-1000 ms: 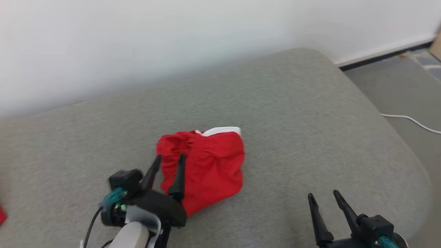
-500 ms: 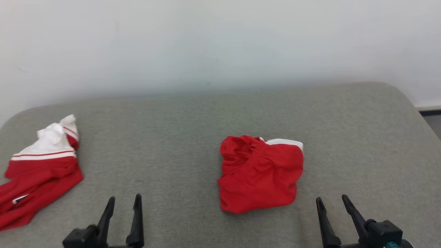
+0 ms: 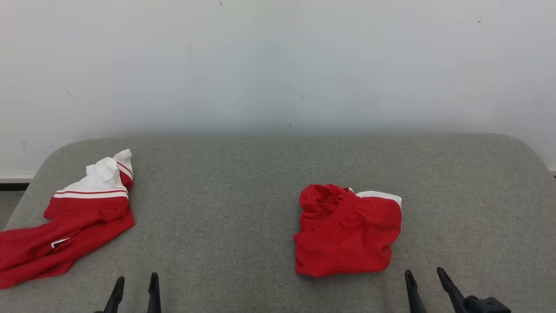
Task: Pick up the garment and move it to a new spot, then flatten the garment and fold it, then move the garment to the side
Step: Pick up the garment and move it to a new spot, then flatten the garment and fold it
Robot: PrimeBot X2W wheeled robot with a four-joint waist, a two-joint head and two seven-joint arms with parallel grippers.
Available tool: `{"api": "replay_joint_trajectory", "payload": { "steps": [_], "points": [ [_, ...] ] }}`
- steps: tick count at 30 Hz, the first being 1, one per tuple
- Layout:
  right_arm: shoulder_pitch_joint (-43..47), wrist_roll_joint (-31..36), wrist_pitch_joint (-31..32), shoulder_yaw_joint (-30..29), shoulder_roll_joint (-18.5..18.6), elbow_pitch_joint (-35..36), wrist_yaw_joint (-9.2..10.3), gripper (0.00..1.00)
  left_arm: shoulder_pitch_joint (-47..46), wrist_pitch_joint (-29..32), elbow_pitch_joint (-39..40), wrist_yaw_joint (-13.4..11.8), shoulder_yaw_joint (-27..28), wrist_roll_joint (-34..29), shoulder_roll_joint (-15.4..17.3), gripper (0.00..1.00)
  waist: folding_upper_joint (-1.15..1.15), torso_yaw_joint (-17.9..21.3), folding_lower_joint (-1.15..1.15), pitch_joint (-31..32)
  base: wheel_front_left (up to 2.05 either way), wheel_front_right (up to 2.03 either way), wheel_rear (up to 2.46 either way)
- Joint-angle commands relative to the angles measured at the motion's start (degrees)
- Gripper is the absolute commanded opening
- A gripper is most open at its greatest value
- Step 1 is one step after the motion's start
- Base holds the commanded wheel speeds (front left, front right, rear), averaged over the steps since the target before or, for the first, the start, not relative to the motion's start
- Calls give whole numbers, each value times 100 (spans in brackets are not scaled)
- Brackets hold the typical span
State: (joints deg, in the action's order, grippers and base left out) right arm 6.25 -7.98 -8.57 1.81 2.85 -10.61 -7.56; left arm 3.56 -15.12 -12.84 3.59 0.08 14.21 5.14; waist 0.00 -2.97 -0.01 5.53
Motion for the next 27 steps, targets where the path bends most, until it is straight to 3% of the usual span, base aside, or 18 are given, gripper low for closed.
{"api": "replay_joint_trajectory", "payload": {
  "steps": [1,19,24,27],
  "points": [
    [23,-44,-33,-6,6,-22,13,100,53,-5,13,38,29,-29,-25,100,0,30,1,-13,0,0,0],
    [-96,-113,-76,70,6,-109,13,100,-2,-5,-161,220,14,-132,-182,100,0,139,1,-90,0,0,0],
    [-122,-139,-63,120,7,-111,14,100,-434,25,-446,288,-275,22,-207,100,0,271,1,-161,0,0,0],
    [-153,-121,-57,149,6,-97,13,100,-951,395,-689,327,-620,204,-214,100,0,473,1,-225,0,0,0]
  ]
}}
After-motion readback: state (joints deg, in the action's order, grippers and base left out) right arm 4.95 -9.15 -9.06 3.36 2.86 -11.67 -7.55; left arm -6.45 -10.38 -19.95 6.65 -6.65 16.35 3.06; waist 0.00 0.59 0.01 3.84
